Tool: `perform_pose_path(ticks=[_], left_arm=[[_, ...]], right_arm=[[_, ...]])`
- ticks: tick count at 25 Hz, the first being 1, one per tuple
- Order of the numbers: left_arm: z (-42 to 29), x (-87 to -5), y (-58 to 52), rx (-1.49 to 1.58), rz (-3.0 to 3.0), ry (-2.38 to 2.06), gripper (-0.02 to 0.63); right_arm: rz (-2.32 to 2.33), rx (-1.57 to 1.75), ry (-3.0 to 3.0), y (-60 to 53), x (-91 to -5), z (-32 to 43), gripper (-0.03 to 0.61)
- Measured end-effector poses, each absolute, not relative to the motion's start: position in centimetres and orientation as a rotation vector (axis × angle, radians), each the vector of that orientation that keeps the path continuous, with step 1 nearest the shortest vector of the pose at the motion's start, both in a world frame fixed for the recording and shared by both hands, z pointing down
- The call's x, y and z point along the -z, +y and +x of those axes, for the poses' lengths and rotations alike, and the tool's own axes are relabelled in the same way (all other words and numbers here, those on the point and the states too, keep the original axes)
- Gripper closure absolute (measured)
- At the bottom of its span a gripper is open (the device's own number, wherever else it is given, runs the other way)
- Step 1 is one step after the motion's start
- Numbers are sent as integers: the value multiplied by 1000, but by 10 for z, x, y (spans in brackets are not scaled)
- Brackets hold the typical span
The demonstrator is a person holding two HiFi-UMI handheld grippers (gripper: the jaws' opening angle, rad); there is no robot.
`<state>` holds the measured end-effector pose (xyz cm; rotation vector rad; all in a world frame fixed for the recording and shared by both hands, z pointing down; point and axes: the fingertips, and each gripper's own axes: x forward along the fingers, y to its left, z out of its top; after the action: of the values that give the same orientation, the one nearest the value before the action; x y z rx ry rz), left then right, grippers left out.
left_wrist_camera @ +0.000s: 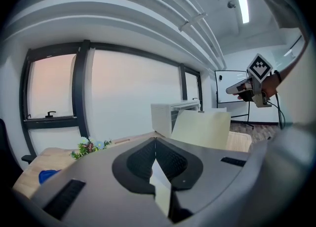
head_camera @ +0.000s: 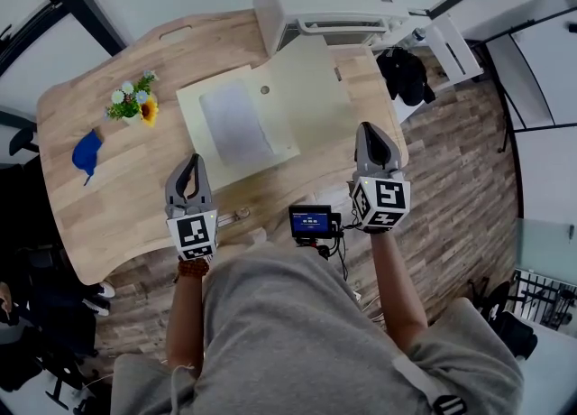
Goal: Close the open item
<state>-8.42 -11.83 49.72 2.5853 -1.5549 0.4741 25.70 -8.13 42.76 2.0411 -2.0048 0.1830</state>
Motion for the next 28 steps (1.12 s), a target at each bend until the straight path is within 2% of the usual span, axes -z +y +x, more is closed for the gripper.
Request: perform_pose_path(ticks=[7, 18, 28], left_arm=[[-86, -544, -106, -579, 2532, -1448, 601], [-90, -626, -90, -746, 2403, -1275, 445], [-87, -666, -73, -876, 2386, -1162, 351]], right_arm=[[2018, -238, -1979, -79, -449, 268, 540], [2007, -259, -1941, -82, -462, 274, 528], [1962, -337, -1927, -86, -484, 284, 474]])
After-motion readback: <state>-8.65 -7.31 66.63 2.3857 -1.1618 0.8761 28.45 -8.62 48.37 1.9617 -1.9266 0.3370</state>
